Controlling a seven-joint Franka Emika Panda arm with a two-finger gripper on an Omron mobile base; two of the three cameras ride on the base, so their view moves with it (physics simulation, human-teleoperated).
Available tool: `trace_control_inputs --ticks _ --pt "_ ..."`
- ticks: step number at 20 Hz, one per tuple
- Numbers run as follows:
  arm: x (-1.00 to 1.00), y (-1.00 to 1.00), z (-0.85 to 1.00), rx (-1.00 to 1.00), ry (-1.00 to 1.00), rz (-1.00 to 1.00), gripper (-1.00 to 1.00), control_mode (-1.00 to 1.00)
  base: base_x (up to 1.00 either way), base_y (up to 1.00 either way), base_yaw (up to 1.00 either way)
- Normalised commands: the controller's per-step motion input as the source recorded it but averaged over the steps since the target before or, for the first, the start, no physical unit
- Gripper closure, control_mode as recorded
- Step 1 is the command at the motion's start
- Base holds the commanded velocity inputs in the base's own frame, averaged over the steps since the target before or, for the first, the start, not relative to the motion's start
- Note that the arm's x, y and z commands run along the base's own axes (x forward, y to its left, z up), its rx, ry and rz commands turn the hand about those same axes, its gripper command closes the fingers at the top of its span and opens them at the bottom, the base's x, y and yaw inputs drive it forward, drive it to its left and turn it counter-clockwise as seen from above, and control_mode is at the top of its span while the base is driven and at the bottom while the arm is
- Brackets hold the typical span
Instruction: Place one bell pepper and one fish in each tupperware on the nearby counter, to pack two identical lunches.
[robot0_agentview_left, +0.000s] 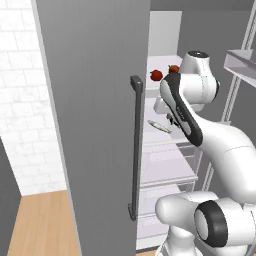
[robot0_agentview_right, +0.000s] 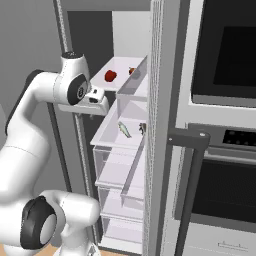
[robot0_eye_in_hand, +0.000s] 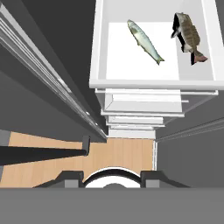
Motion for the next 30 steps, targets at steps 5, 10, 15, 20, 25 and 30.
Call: trace_control_inputs --ticks 5,10,15,20,25,30 --pt "0.00 0.00 0.00 0.00 0.00 0.00 -1.00 1.00 0.00 0.00 0.00" --pt "0.00 0.00 0.00 0.00 0.00 0.00 -1.00 1.00 0.00 0.00 0.00" --pt "0.00 0.00 0.00 0.00 0.00 0.00 -1.00 1.00 0.00 0.05 -0.14" --pt "0.00 0.00 0.00 0.00 0.00 0.00 -1.00 1.00 0.01 0.10 -0.24" --pt "0.00 0.00 0.00 0.00 0.00 0.00 -1.00 1.00 0.21 0.05 -0.09" --pt "0.00 0.00 0.00 0.00 0.00 0.00 -1.00 1.00 0.43 0.00 -0.01"
